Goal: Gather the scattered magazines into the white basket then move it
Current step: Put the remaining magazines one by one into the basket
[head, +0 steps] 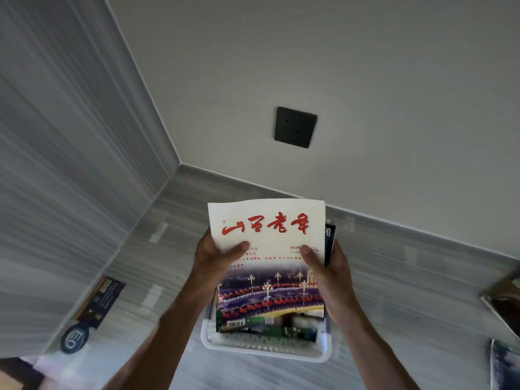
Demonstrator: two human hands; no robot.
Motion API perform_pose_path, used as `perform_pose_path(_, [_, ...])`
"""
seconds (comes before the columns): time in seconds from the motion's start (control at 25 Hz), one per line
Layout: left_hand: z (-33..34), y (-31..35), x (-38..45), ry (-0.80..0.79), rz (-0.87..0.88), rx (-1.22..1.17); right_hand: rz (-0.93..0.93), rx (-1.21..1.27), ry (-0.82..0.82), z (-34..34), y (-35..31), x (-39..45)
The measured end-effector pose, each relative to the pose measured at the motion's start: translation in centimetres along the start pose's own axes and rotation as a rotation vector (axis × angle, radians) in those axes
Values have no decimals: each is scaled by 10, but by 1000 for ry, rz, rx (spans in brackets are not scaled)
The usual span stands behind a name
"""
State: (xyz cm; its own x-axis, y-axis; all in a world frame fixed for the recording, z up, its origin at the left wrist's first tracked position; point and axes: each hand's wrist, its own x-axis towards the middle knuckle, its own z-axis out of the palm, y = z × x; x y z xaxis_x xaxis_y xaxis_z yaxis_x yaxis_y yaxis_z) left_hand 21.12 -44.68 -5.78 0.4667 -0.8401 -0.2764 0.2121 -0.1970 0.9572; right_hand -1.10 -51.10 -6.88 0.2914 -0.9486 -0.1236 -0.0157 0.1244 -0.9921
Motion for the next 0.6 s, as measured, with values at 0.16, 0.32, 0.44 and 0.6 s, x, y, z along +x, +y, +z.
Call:
perform_pose_path(0.16, [-15,15,-22,-54,76,-72,-71,135,-54,-3,-18,-17])
perform_pose_path(0.32, [-6,26,-18,-156,116,-56,-21,187,-54,-10,-27,-10])
perform_pose_path(0.44, [0,24,-6,-140,109,-50,18,174,-54,-13,-27,6])
perform_pose_path(0.6, [0,17,12,-118,48,85,64,122,-18,-14,-19,33])
